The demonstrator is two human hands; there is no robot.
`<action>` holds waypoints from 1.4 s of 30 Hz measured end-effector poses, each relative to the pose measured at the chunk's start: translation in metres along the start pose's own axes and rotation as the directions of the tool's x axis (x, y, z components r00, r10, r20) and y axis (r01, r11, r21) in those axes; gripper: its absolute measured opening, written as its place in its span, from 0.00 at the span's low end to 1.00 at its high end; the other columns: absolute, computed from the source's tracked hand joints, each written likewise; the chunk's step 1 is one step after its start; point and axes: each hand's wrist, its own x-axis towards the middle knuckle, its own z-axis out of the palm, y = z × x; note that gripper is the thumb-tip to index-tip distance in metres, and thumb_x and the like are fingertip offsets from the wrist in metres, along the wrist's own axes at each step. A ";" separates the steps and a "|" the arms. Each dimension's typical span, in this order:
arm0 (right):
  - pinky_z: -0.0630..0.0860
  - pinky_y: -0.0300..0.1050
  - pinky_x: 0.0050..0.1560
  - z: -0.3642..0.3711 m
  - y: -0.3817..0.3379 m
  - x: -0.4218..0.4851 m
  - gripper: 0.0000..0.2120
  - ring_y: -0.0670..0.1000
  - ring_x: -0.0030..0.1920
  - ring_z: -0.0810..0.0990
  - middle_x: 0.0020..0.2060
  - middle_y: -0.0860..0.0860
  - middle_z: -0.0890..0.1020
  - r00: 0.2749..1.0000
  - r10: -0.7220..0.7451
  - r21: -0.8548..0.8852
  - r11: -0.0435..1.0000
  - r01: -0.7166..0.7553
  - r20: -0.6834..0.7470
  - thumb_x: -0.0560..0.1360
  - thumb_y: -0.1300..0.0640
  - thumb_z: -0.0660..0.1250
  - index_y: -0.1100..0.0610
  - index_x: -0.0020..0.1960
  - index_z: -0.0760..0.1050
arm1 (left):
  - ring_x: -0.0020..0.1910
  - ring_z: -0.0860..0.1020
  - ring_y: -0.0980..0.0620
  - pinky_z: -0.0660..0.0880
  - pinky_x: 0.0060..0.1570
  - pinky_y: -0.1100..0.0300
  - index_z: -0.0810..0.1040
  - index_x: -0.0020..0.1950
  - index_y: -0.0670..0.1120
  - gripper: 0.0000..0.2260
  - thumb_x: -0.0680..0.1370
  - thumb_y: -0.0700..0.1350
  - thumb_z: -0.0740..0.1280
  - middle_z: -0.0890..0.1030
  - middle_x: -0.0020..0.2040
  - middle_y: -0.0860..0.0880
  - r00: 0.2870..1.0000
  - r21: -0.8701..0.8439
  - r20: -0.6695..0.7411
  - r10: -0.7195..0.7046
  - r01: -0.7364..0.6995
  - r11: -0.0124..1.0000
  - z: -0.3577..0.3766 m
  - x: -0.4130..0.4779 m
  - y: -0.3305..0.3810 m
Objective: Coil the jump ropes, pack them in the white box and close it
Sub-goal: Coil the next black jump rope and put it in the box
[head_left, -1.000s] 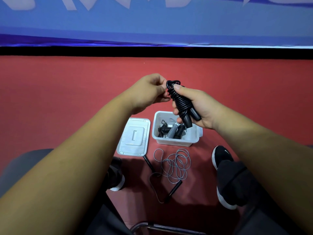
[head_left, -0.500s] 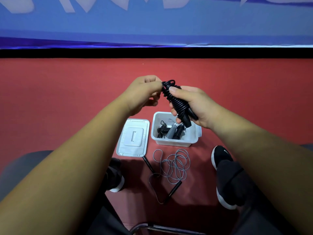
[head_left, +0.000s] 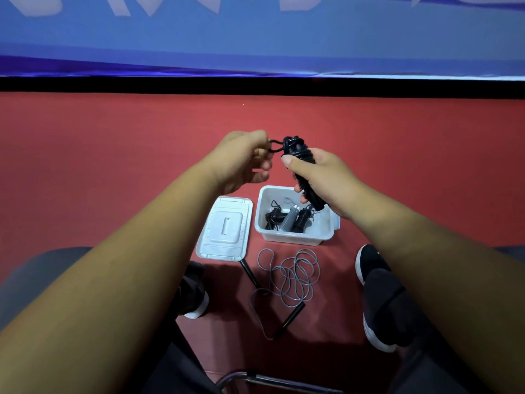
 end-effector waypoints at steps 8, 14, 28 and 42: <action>0.82 0.51 0.40 -0.001 0.000 -0.002 0.16 0.51 0.37 0.85 0.40 0.52 0.85 1.000 0.016 0.029 0.999 -0.016 0.022 0.80 0.46 0.74 0.46 0.65 0.75 | 0.29 0.58 0.55 0.61 0.32 0.61 0.75 0.42 0.51 0.13 0.82 0.56 0.63 0.69 0.36 0.53 0.966 0.039 0.195 -0.171 0.167 0.985 0.000 -0.001 0.009; 0.74 0.41 0.25 -0.004 0.005 0.005 0.19 0.52 0.31 0.78 0.39 0.52 0.82 0.991 0.021 -0.195 0.980 -0.048 -0.135 0.77 0.49 0.75 0.42 0.65 0.73 | 0.27 0.59 0.52 0.59 0.30 0.59 0.72 0.41 0.50 0.12 0.83 0.52 0.61 0.66 0.33 0.52 0.982 0.106 0.141 -0.122 0.108 0.988 0.012 0.005 -0.003; 0.83 0.44 0.35 -0.009 0.015 -0.003 0.28 0.50 0.35 0.84 0.47 0.58 0.88 0.870 0.455 0.154 0.862 -0.484 0.189 0.79 0.36 0.70 0.60 0.62 0.77 | 0.32 0.73 0.55 0.71 0.35 0.60 0.82 0.58 0.46 0.26 0.85 0.65 0.55 0.81 0.40 0.53 0.976 0.053 -0.043 -0.212 0.214 0.975 -0.015 0.020 -0.011; 0.85 0.53 0.45 -0.015 0.091 0.062 0.19 0.53 0.41 0.87 0.44 0.55 0.86 0.729 0.676 0.227 0.697 -0.681 0.113 0.79 0.40 0.72 0.57 0.56 0.79 | 0.32 0.76 0.52 0.73 0.33 0.60 0.80 0.49 0.45 0.26 0.86 0.63 0.52 0.82 0.38 0.50 0.878 0.087 -0.179 -0.445 0.464 0.881 -0.049 0.066 -0.084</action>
